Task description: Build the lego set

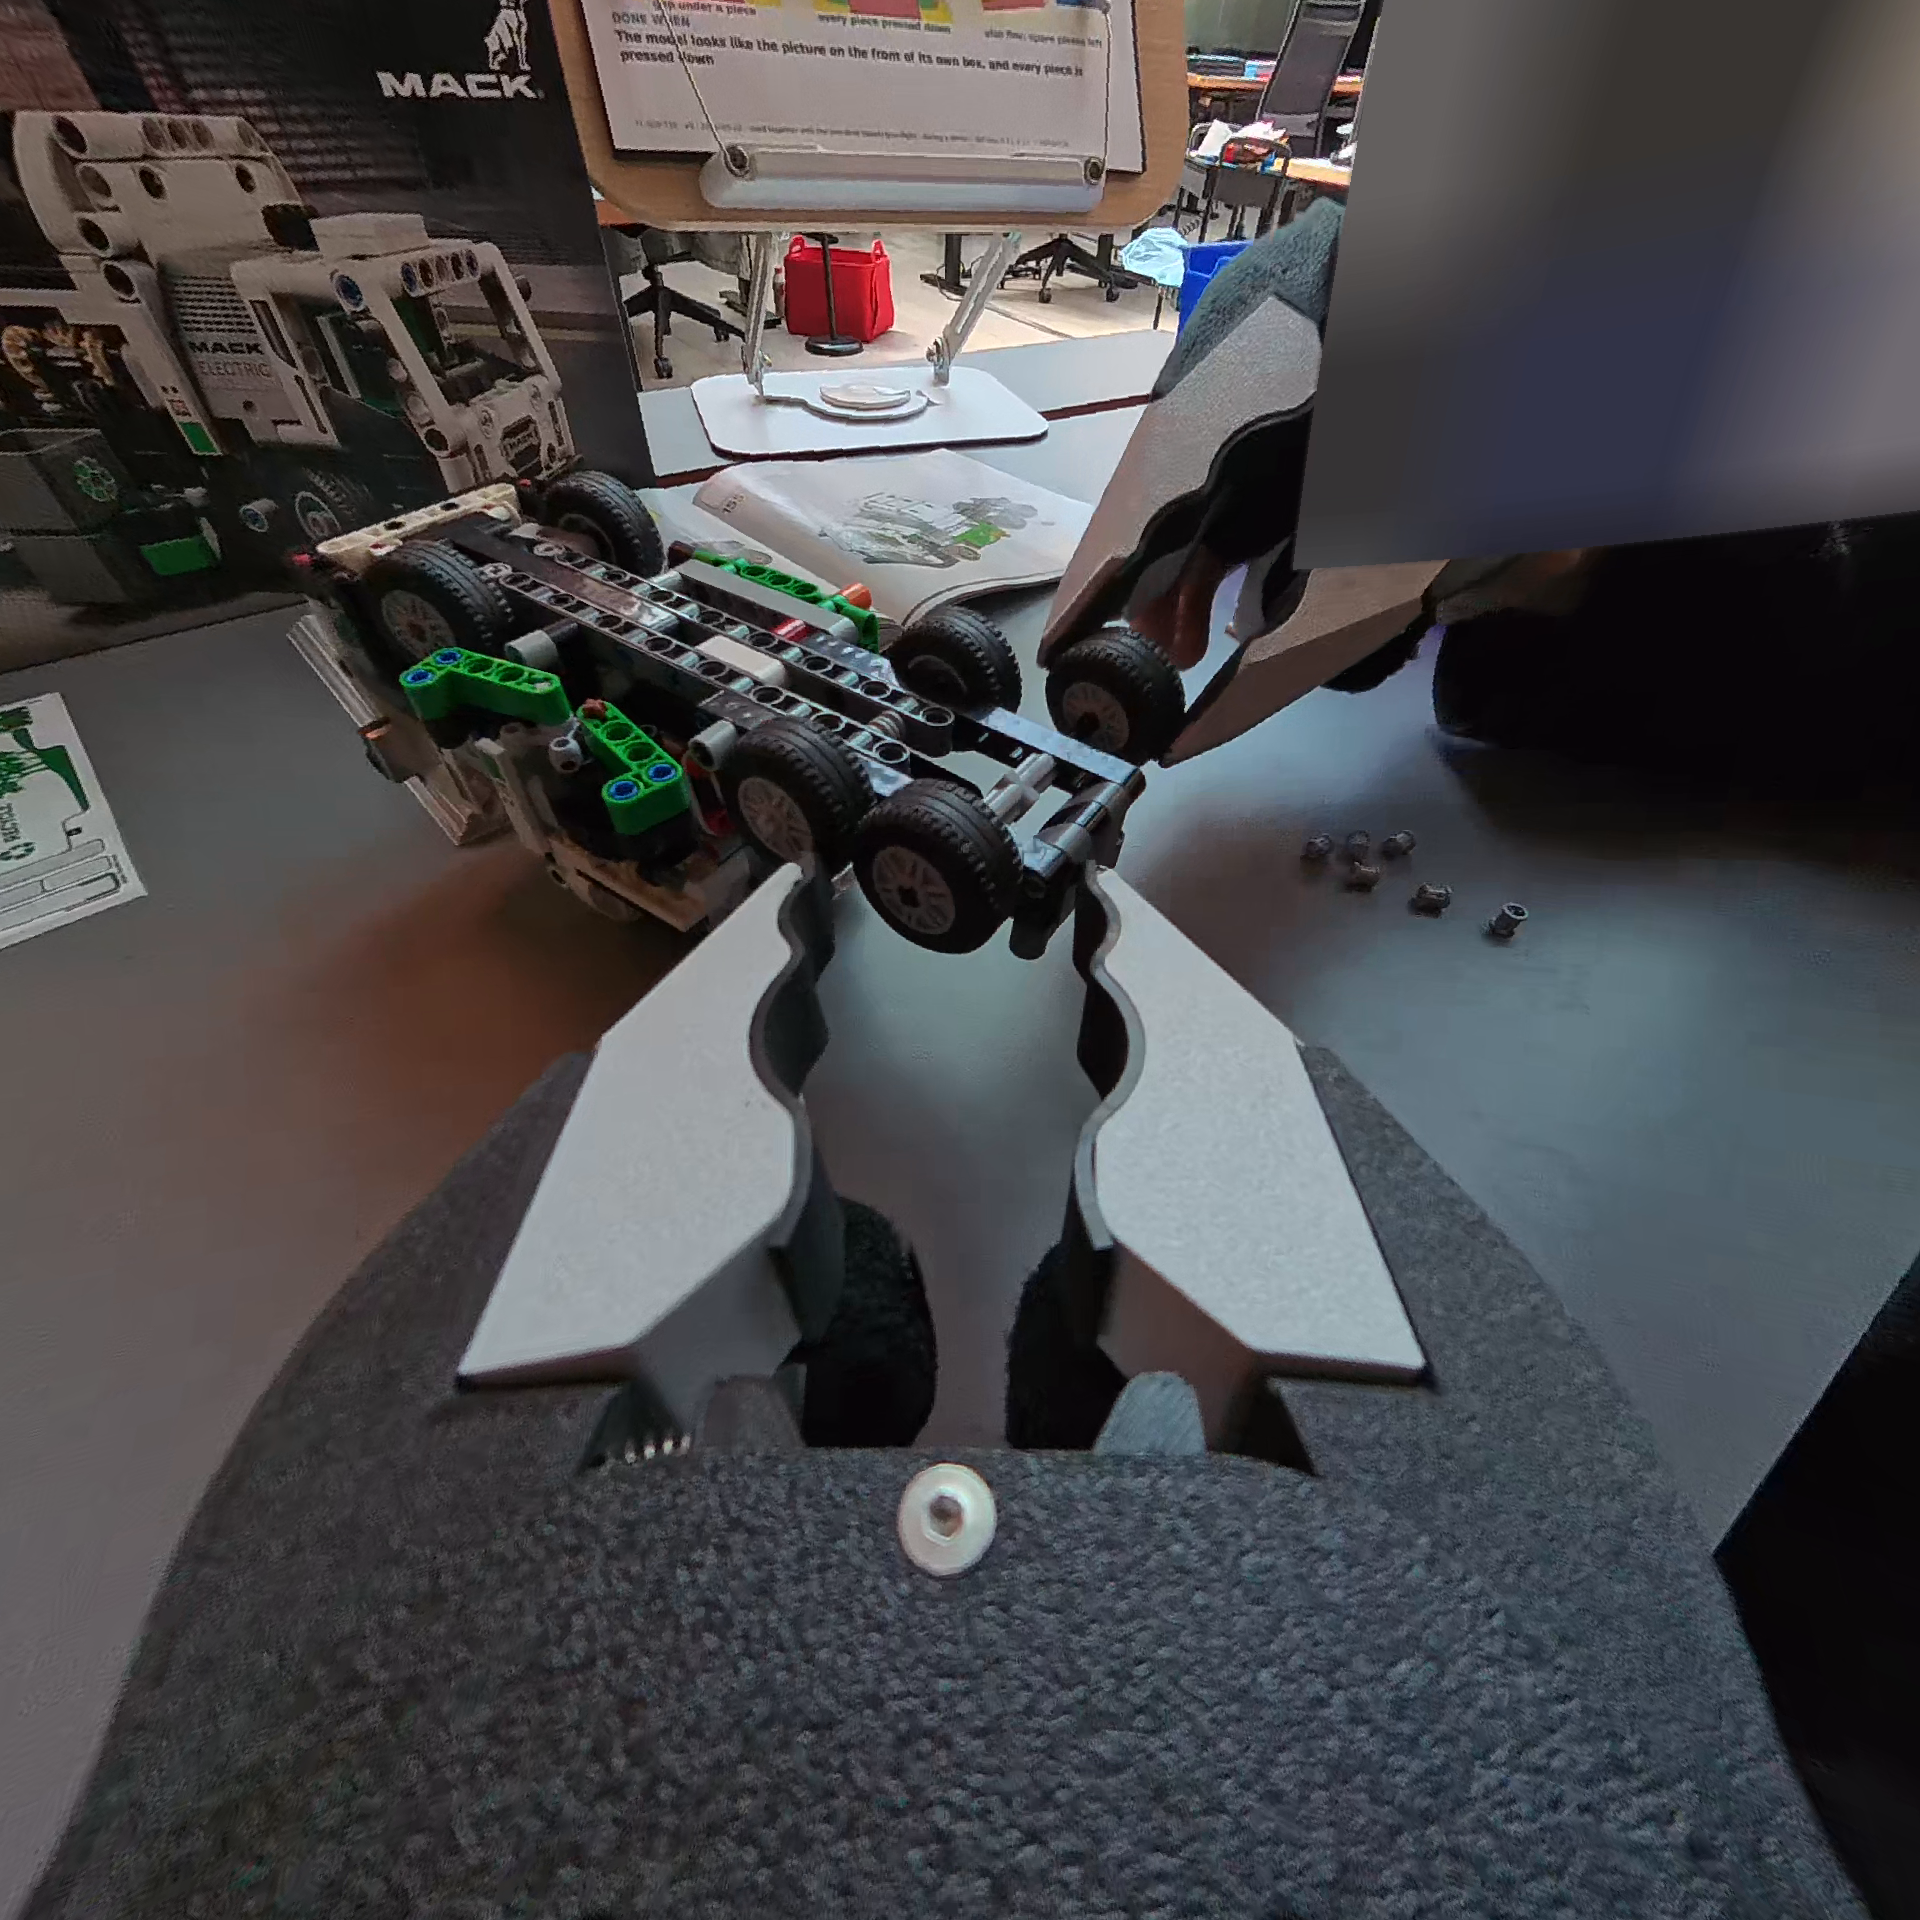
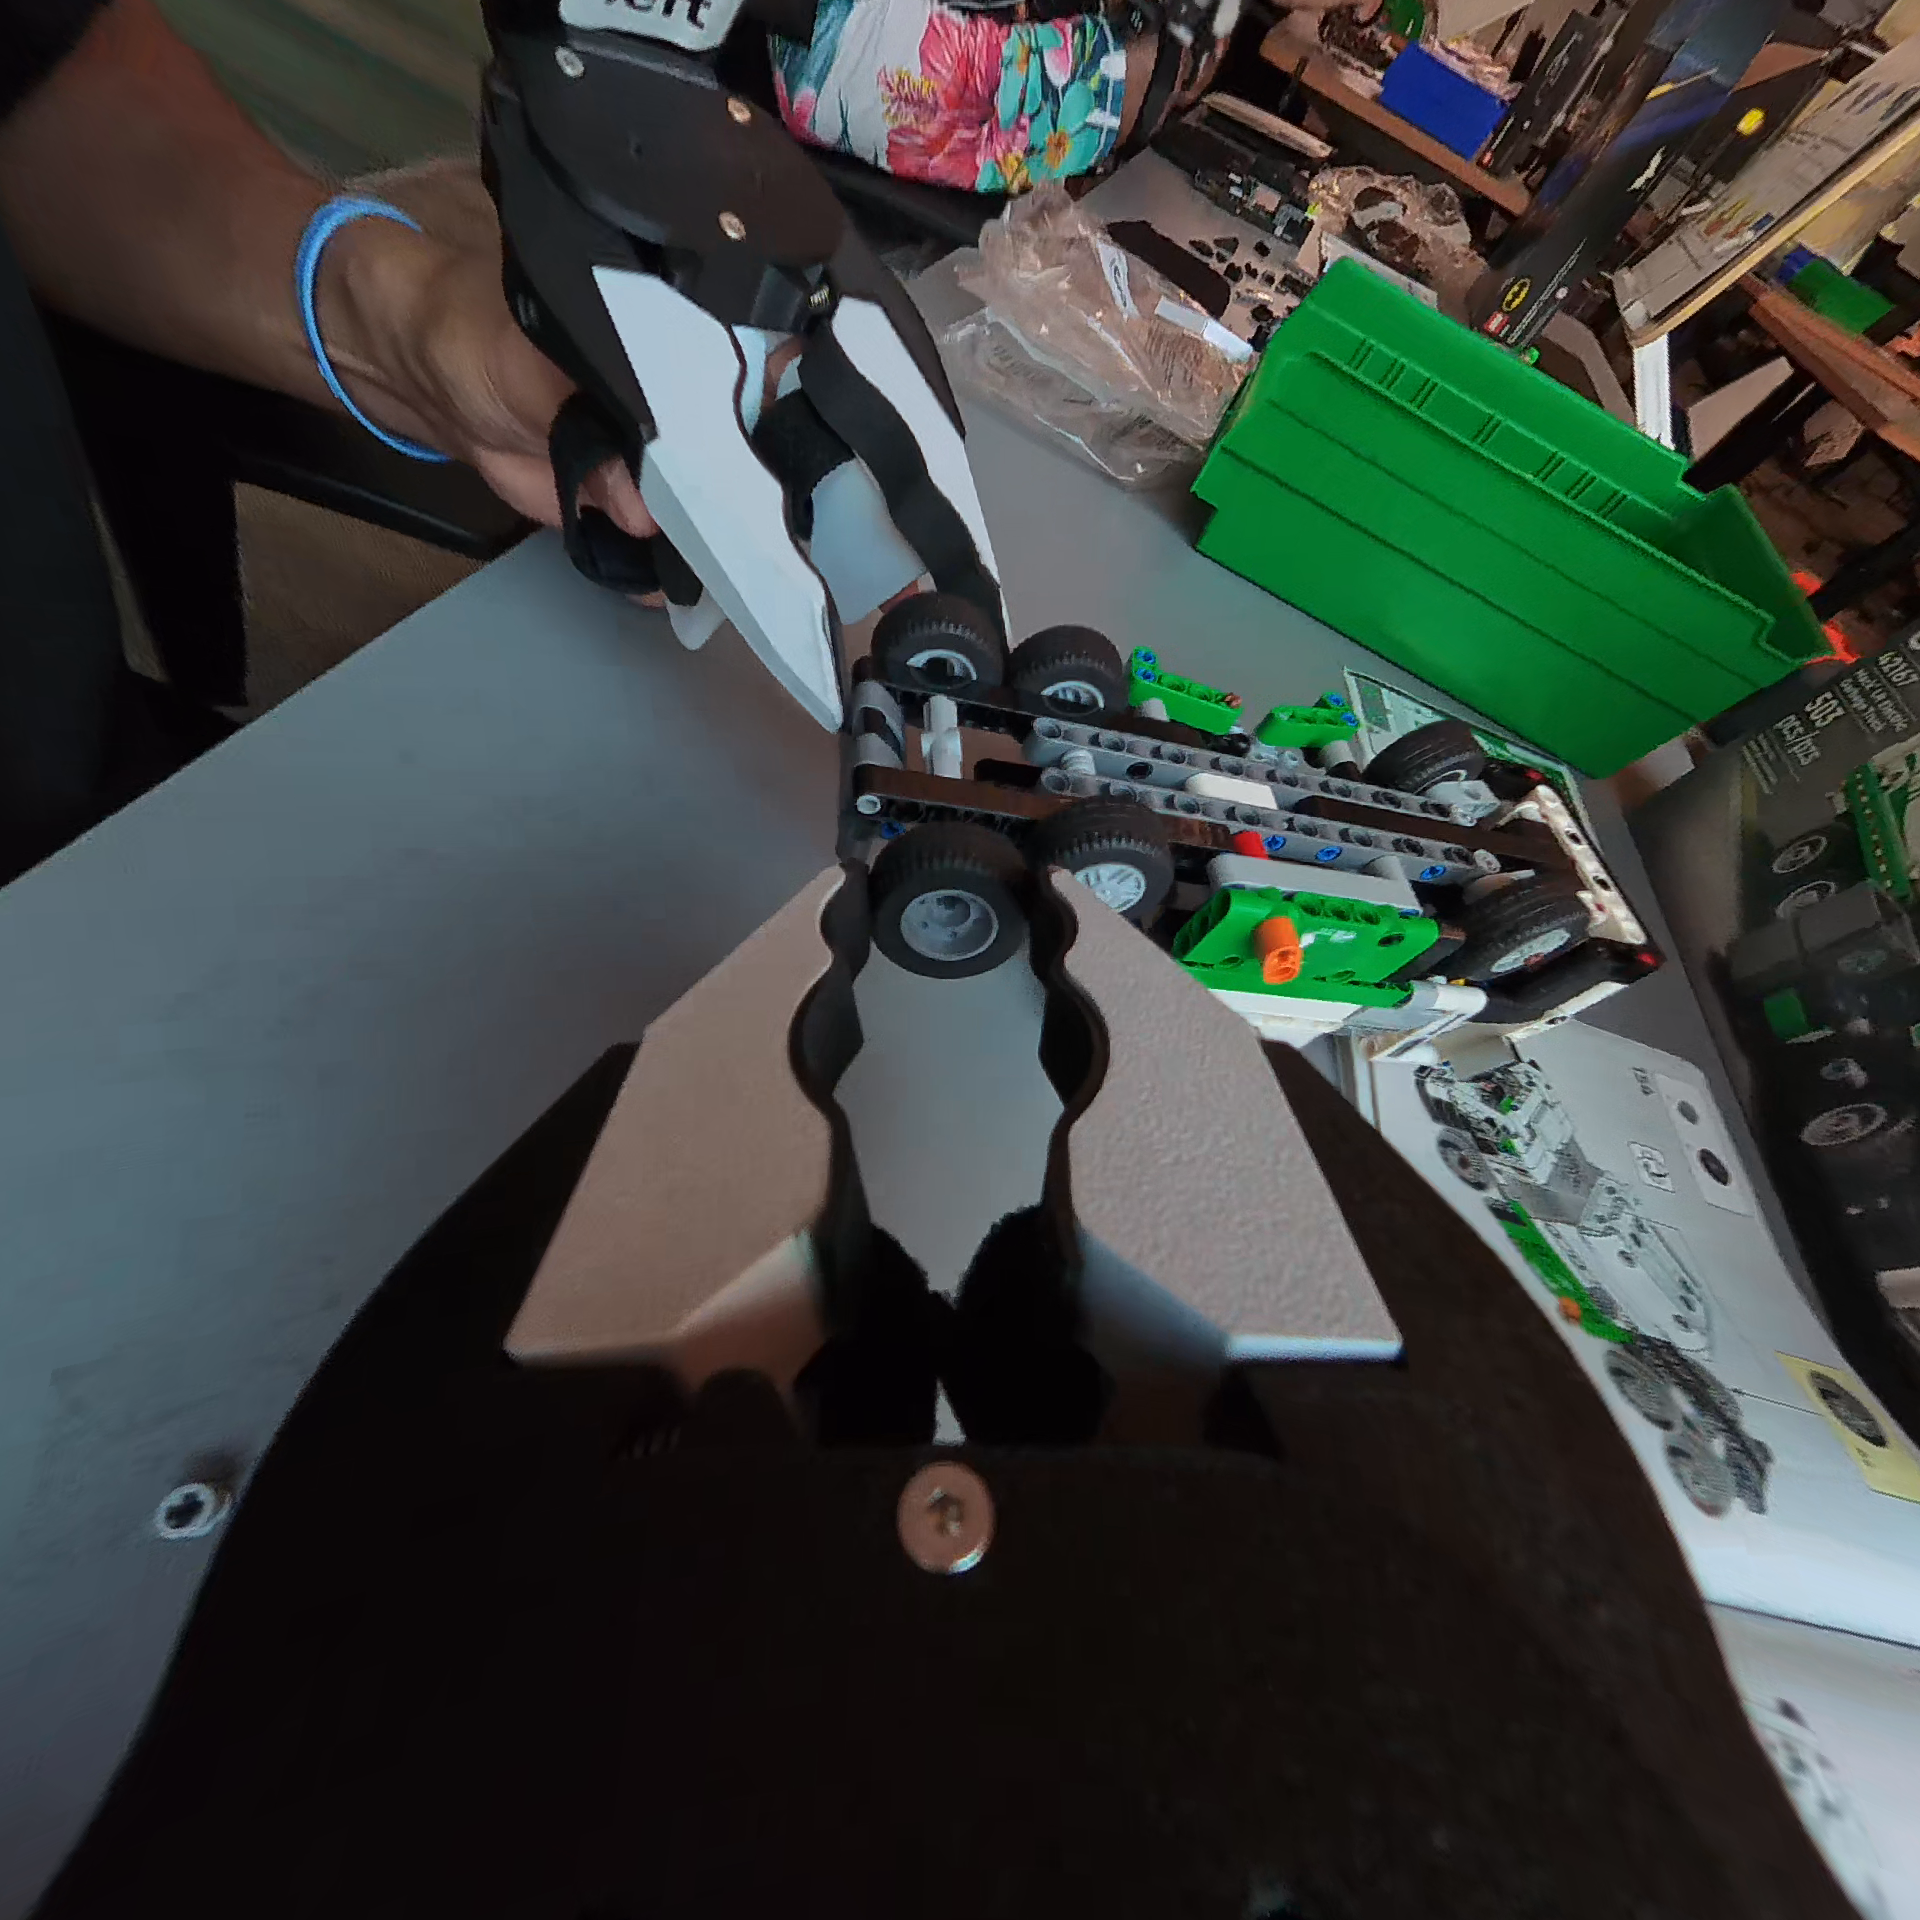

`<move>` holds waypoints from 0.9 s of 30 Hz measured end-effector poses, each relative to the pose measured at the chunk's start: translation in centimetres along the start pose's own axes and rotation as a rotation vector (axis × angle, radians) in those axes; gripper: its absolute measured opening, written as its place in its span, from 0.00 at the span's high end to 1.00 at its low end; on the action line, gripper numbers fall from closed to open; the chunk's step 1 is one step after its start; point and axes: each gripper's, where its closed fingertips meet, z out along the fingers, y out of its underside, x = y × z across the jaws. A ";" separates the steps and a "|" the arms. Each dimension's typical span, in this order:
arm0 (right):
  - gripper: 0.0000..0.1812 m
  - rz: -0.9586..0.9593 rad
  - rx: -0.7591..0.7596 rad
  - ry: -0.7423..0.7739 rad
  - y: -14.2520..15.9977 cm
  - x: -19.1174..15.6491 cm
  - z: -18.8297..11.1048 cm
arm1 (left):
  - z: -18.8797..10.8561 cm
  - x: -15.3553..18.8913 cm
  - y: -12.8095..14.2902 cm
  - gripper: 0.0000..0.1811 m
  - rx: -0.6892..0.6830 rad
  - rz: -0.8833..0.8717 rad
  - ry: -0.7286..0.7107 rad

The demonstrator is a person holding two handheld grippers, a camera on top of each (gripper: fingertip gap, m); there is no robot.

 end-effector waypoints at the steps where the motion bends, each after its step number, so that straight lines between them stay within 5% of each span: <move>1: 0.84 0.028 0.023 -0.009 0.0 0.0 0.0 | 0.0 0.0 0.0 0.76 0.000 -0.004 0.004; 16: 0.83 0.075 0.160 0.009 -0.3 0.4 0.2 | 0.4 -0.1 0.0 0.77 -0.006 -0.053 0.018; 27: 0.87 0.070 0.077 0.077 0.1 0.5 -0.1 | 0.2 0.0 0.0 0.77 -0.004 -0.025 -0.115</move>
